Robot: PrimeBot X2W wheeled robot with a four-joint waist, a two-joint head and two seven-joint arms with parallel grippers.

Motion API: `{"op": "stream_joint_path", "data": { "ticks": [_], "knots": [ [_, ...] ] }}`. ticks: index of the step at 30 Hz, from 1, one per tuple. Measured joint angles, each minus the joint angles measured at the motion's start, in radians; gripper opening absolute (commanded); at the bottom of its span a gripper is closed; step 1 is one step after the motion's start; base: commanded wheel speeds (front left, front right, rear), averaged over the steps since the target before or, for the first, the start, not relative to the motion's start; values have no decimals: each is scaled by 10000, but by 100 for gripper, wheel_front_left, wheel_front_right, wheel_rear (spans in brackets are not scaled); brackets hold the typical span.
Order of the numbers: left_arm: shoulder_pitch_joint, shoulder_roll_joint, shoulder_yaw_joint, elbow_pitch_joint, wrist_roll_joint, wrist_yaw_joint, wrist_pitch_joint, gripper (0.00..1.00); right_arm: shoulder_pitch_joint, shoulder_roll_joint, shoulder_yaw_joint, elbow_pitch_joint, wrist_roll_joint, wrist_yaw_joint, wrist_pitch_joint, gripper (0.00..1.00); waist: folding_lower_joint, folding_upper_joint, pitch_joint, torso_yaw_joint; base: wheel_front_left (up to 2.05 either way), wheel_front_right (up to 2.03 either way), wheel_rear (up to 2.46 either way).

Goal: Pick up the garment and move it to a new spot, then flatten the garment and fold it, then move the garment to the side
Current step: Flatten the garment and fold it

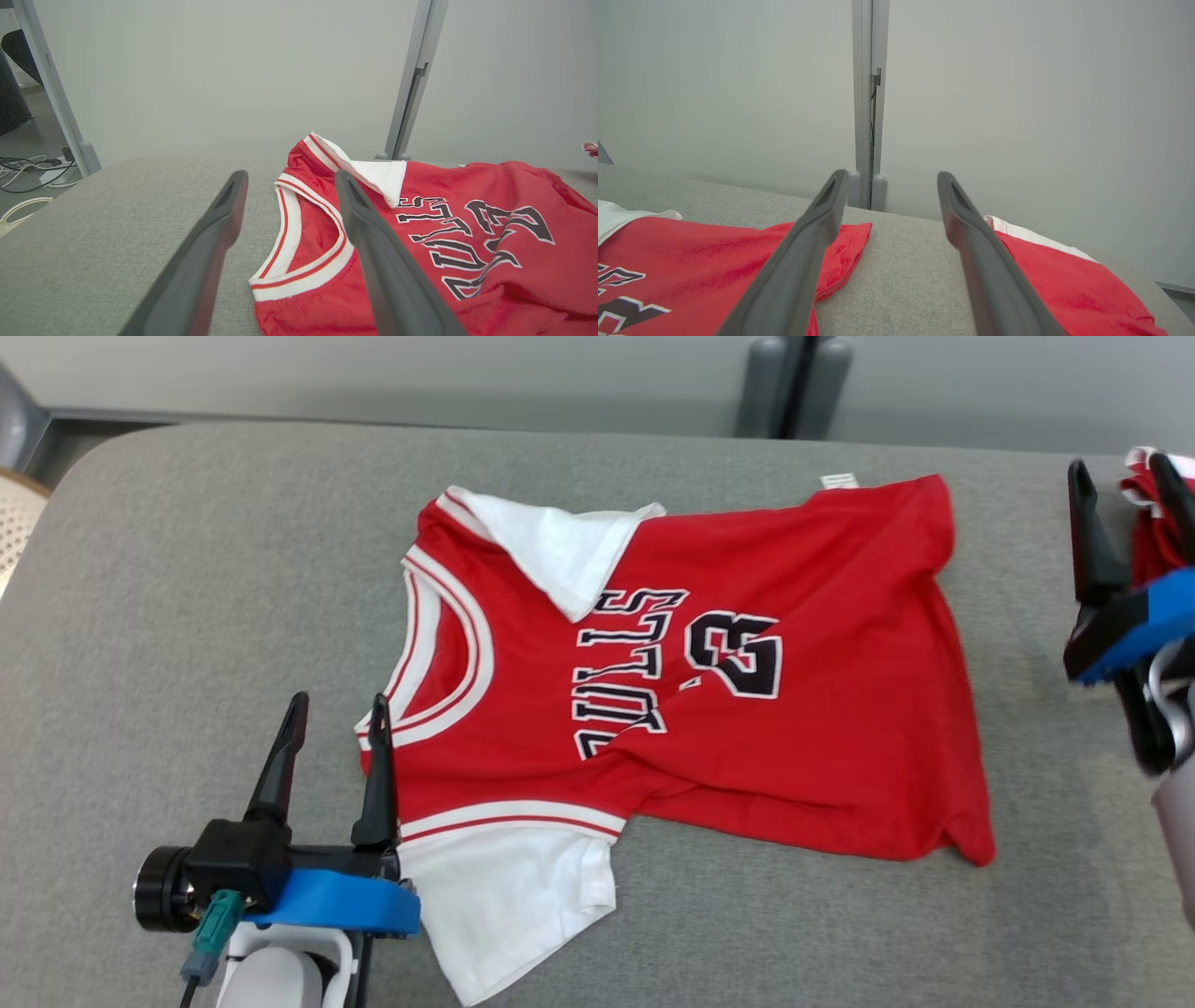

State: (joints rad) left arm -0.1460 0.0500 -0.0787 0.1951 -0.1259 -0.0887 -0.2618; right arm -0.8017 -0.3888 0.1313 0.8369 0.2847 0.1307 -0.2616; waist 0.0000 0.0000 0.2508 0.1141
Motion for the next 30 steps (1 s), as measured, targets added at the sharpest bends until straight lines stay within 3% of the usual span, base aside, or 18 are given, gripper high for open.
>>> {"op": "stream_joint_path", "data": {
  "ticks": [6, 12, 24, 30],
  "knots": [
    [393, 21, 451, -23, 159, -90, 0, 100, 2479, 548, -826, -2688, -236, 0, 0, 100, -1, 0, -541, -593, 0, 0, 0],
    [792, 33, 746, -27, 282, -163, 0, 100, 4453, 1461, -1064, -4424, -476, 0, -2, 100, -1, 0, -1079, -1064, 0, 0, 0],
    [1119, 31, 1078, 125, 412, -222, 0, 100, 7203, 2851, -1653, -6426, -957, 0, -8, 100, -2, 0, -1578, -1277, 0, 0, 0],
    [1275, 27, 1216, 205, 481, -190, 0, 100, 8217, 3210, -1797, -7045, -1264, -2, 52, 100, -2, 0, -1765, -1201, 0, 0, 0]
  ]
}}
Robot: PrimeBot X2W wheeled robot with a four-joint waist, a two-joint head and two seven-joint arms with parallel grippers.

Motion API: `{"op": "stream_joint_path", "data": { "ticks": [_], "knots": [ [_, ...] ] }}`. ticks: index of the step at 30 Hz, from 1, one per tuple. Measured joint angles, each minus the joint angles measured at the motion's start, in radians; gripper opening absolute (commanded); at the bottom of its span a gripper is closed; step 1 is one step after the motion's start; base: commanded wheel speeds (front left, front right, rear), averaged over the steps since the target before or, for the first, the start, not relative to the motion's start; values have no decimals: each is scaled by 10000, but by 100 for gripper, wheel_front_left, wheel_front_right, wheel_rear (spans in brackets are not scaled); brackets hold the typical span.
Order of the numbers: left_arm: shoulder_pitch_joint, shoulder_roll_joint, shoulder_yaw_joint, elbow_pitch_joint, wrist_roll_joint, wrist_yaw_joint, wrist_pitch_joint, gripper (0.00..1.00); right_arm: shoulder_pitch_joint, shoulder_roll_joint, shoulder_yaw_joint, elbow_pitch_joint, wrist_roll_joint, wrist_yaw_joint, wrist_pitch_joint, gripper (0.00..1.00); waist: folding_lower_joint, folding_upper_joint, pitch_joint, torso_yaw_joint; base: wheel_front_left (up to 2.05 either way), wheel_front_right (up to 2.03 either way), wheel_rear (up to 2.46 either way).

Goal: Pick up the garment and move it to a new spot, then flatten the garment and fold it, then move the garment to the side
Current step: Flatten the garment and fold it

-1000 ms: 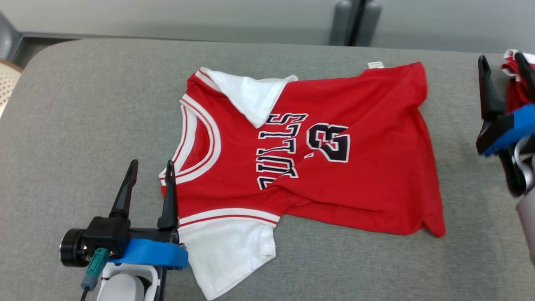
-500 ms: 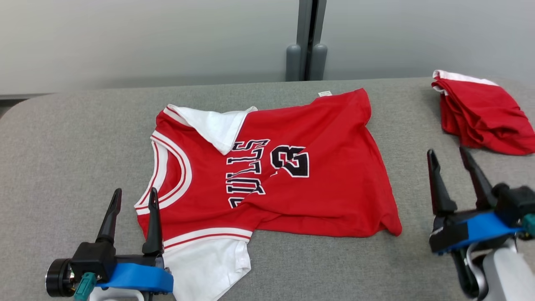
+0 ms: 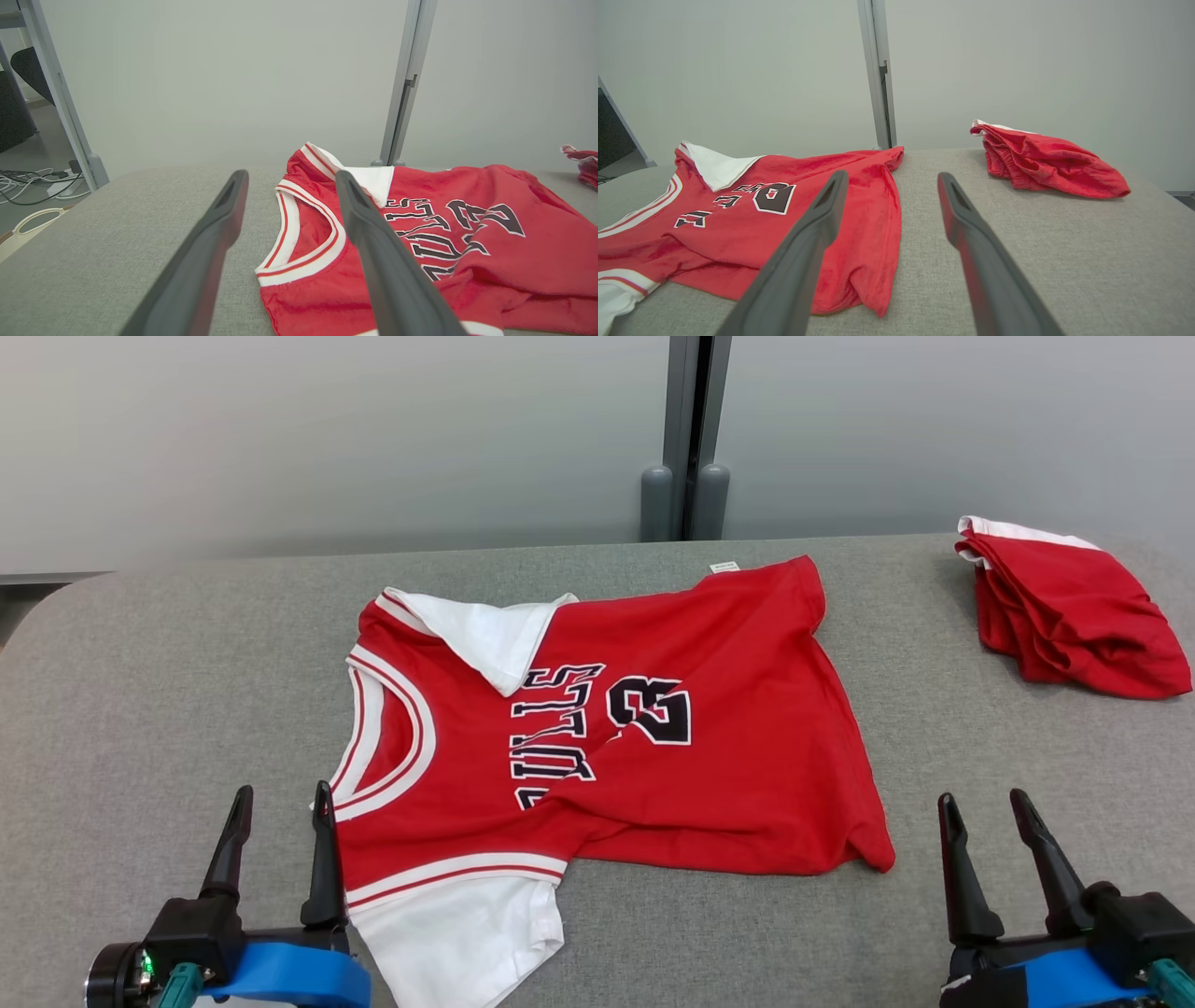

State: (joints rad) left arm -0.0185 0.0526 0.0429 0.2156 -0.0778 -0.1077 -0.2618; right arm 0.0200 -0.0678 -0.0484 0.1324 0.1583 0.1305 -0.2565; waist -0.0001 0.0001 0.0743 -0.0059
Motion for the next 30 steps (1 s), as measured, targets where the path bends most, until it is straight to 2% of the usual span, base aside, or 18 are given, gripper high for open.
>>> {"op": "stream_joint_path", "data": {
  "ticks": [7, 16, 22, 30],
  "knots": [
    [181, -6, 69, 35, 86, 102, 0, 100, 384, 130, 104, -504, -201, 2, 341, 100, 0, 0, -146, -14, 0, 0, 0],
    [213, -10, 23, 79, 132, 192, 0, 100, 462, 157, 119, -564, -232, 0, 454, 100, 1, 0, -134, 20, 0, 0, 0],
    [230, -15, -186, 437, 75, 153, -2, 100, 438, 165, 29, 36, -105, 2, 449, 100, 1, 0, -33, 27, 0, 0, 0],
    [372, -21, -648, 1632, -169, 48, 0, 100, -10, 167, -178, 1290, -165, 0, 232, 100, 1, 0, 177, 89, 0, 0, 0]
  ]
}}
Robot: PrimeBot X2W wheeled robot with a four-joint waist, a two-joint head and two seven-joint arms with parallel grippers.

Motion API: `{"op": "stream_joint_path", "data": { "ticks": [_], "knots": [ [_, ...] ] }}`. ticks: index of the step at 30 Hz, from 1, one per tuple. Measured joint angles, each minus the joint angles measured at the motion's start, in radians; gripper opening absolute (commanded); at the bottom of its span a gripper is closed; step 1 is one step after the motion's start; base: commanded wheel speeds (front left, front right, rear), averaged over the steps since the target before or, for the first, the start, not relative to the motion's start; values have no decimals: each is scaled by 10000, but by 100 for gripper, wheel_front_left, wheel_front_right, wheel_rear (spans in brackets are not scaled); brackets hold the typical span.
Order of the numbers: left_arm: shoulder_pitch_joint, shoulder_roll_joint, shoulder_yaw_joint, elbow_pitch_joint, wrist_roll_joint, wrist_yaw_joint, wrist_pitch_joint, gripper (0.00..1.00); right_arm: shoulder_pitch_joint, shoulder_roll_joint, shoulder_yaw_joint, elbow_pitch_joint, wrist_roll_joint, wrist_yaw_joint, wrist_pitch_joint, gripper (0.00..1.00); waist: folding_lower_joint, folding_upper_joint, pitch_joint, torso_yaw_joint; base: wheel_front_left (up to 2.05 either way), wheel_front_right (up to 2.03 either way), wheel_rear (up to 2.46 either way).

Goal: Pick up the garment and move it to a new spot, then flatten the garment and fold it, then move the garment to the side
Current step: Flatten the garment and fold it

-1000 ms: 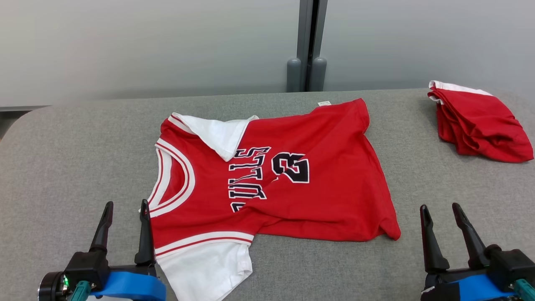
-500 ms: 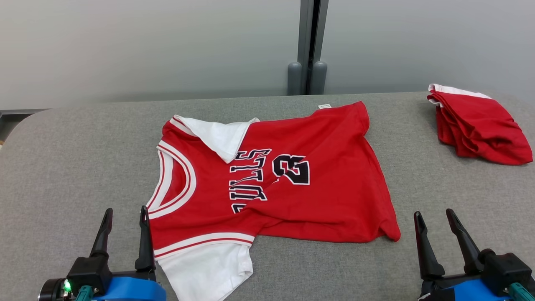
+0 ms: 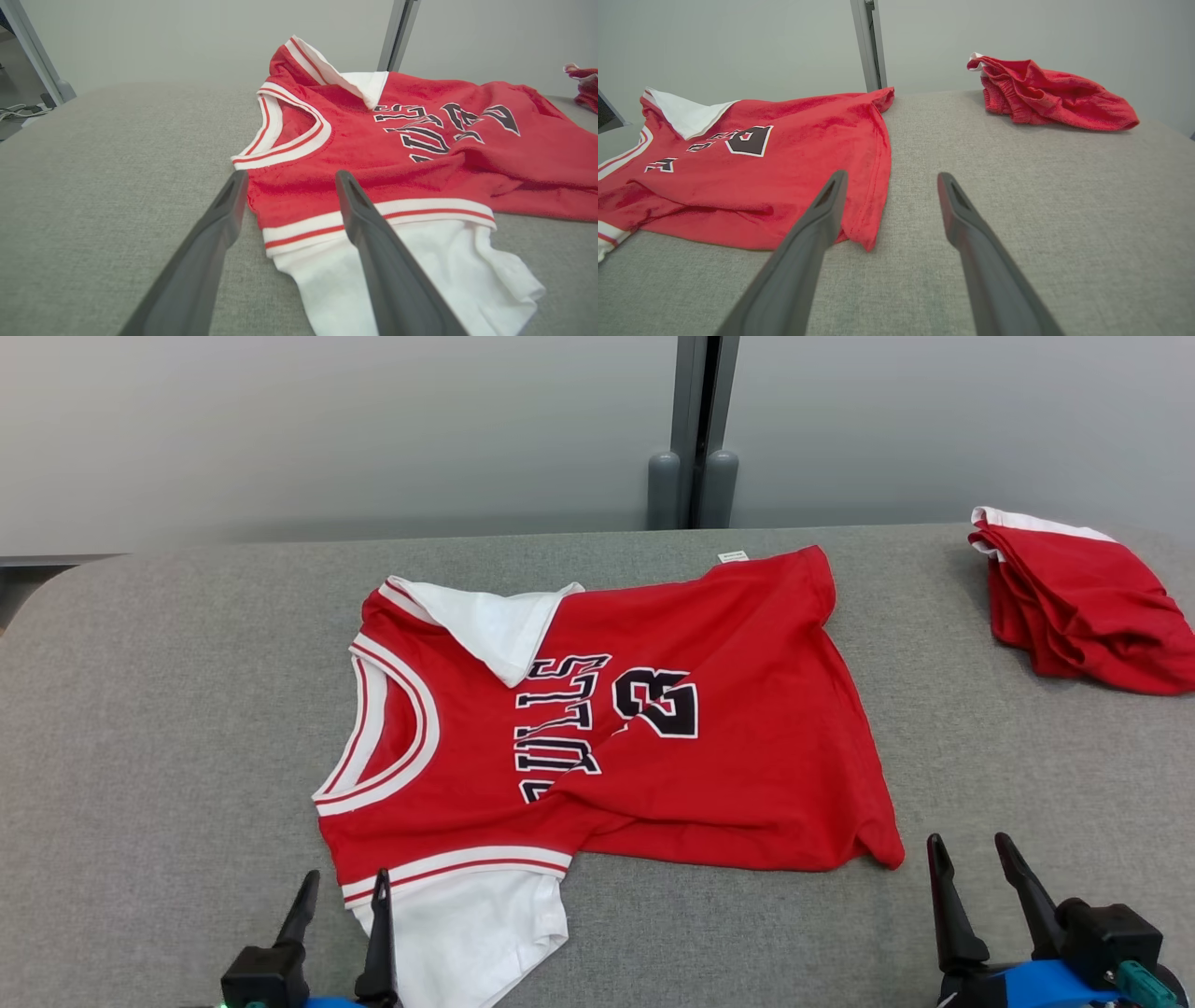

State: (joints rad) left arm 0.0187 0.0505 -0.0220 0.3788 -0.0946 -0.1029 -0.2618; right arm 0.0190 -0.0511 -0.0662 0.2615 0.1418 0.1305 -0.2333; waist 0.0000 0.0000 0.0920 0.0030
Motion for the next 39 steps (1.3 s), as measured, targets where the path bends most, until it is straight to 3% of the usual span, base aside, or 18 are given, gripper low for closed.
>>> {"op": "stream_joint_path", "data": {
  "ticks": [17, 39],
  "knots": [
    [510, -4, -1152, 1588, -362, -184, -17, 100, -1075, -228, 380, 2475, 173, 2, -274, 100, 0, 0, 214, 192, 0, 0, 0],
    [-299, 27, -2892, 2531, -2328, -217, -98, 100, -1356, -692, 1266, 3124, 819, 0, -282, 100, 0, 0, 187, 202, 0, 0, 0]
  ]
}}
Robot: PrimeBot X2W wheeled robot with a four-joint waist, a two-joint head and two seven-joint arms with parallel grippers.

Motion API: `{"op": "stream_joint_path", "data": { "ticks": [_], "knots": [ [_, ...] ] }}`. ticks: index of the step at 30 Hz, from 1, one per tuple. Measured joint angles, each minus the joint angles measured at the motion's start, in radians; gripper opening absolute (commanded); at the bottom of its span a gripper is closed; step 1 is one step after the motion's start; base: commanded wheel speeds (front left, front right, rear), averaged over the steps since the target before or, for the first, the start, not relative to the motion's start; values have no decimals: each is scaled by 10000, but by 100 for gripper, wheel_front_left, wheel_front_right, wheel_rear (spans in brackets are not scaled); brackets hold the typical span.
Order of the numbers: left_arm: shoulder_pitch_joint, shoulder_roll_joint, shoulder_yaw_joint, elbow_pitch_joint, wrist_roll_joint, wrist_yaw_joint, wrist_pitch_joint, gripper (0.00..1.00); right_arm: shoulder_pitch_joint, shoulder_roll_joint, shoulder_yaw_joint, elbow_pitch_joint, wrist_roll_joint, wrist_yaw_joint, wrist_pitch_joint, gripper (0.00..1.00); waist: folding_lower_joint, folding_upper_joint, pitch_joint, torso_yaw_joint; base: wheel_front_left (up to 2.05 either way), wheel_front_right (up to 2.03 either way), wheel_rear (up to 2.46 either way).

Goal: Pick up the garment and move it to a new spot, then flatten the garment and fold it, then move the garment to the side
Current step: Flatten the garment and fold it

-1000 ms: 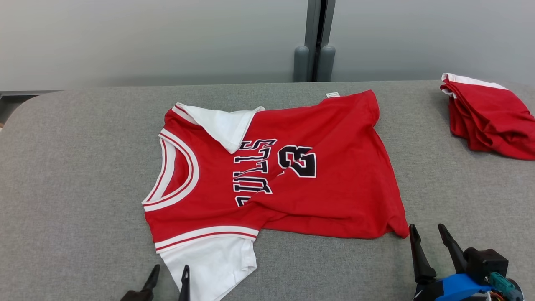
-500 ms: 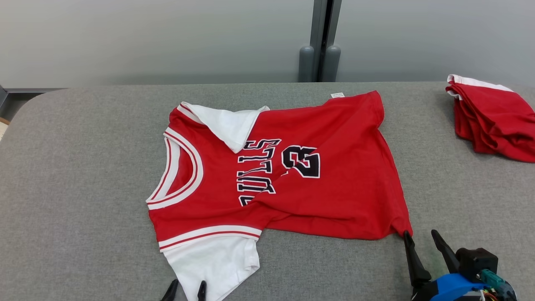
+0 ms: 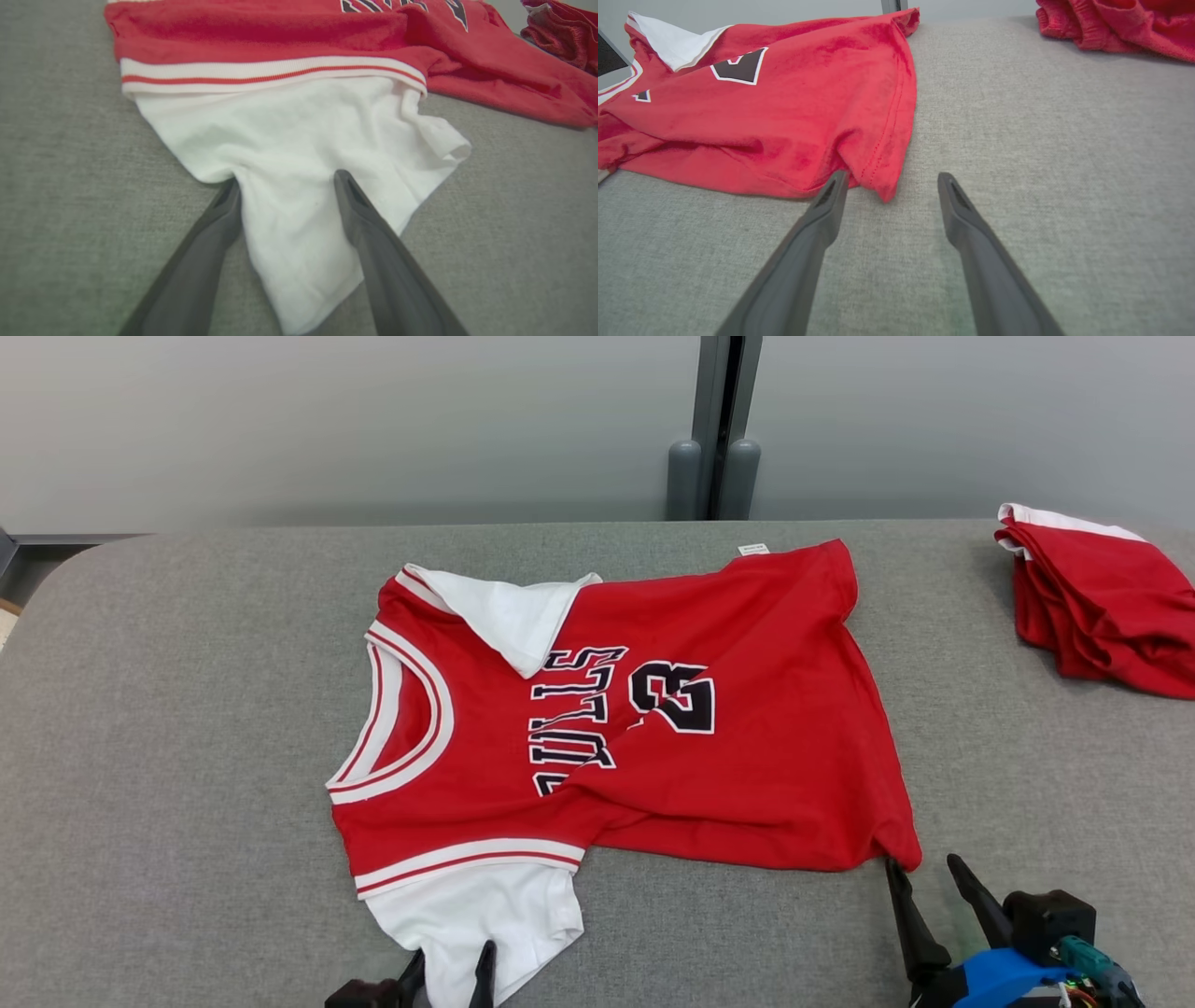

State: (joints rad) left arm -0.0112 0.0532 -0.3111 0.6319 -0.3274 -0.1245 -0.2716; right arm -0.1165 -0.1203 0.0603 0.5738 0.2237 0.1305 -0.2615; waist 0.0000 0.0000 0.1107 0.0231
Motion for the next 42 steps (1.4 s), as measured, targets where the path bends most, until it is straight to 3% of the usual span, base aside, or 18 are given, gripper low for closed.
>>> {"op": "stream_joint_path", "data": {
  "ticks": [14, 15, 16, 17, 18, 19, 22, 32, 42],
  "knots": [
    [-489, -19, -267, -23, -153, -50, 13, 100, -911, -134, 556, 907, 399, 2, 0, 100, 0, 0, 329, 195, 0, 0, 0],
    [-490, -21, -270, -44, -159, -50, 13, 100, -992, -134, 639, 963, 464, 2, -2, 76, 0, 0, 351, 202, 0, 0, 0],
    [-497, -21, -288, -48, -174, -50, 13, 100, -1076, -128, 692, 1034, 546, 2, -2, 4, 0, 0, 368, 210, 0, 0, 0],
    [-507, -19, -299, -40, -198, -50, 13, 48, -1161, -127, 777, 1179, 640, 2, -4, 0, 0, 0, 379, 215, 0, 0, 0],
    [-526, -19, -307, -27, -236, -50, 13, 7, -1220, -127, 846, 1306, 704, 2, -6, 0, 0, 0, 392, 216, 0, 0, 0],
    [-543, -10, -309, -35, -251, -50, 13, 0, -1277, -136, 895, 1392, 715, 0, -8, 0, 0, 0, 406, 216, 0, 0, 0],
    [-574, -25, -349, -115, -314, -50, 31, 0, -1415, -196, 1014, 1465, 811, 2, -8, 0, 0, 0, 433, 234, 0, 0, 0],
    [-332, 23, 577, -2138, -602, -50, 75, 0, -291, -786, 1175, -1404, 953, 2, -8, 0, 0, 0, 261, 112, 0, 0, 0],
    [-1758, 694, 842, -3567, -1273, -52, 75, 0, -698, -1241, 1423, -3379, 765, 2, -8, 0, 0, 0, 330, -233, 0, 0, 0]
  ]
}}
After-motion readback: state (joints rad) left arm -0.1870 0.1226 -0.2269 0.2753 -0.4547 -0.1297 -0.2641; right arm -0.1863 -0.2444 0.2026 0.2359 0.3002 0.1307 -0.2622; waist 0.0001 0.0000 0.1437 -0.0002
